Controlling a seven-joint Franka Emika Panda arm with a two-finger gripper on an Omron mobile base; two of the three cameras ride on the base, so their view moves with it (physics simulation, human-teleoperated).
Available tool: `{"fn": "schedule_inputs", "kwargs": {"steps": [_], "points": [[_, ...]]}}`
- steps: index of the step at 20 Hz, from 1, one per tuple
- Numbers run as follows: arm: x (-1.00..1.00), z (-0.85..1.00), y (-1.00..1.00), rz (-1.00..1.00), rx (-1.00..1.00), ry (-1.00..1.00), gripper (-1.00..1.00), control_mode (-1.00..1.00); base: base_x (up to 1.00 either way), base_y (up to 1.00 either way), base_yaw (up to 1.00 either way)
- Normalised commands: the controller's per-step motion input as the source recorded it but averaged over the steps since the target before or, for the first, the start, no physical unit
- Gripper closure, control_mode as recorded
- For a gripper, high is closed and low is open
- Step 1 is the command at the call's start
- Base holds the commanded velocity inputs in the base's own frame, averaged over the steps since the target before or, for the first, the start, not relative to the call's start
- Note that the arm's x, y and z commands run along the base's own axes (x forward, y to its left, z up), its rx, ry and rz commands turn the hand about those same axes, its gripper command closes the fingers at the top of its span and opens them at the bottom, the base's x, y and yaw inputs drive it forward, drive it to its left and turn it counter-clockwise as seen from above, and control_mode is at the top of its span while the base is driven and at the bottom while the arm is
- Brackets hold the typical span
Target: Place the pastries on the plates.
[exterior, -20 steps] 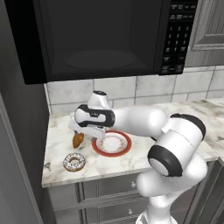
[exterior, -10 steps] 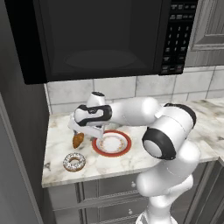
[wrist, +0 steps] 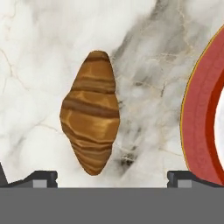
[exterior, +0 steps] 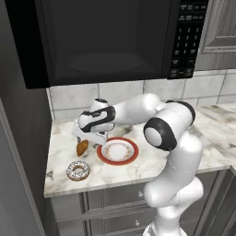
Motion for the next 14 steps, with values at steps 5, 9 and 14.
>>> {"fn": "schedule_inputs", "kwargs": {"steps": [5,9,14], "points": [[0.36,-0.18,0.19,0.00,0.00,0.00,-1.00,-1.00,0.00,0.00,0.00],[0.34,-0.19,0.22,0.00,0.00,0.00,-1.00,-1.00,0.00,0.00,0.00],[0.26,-0.27,0.13,0.00,0.00,0.01,-1.00,-1.00,0.00,0.00,0.00]]}}
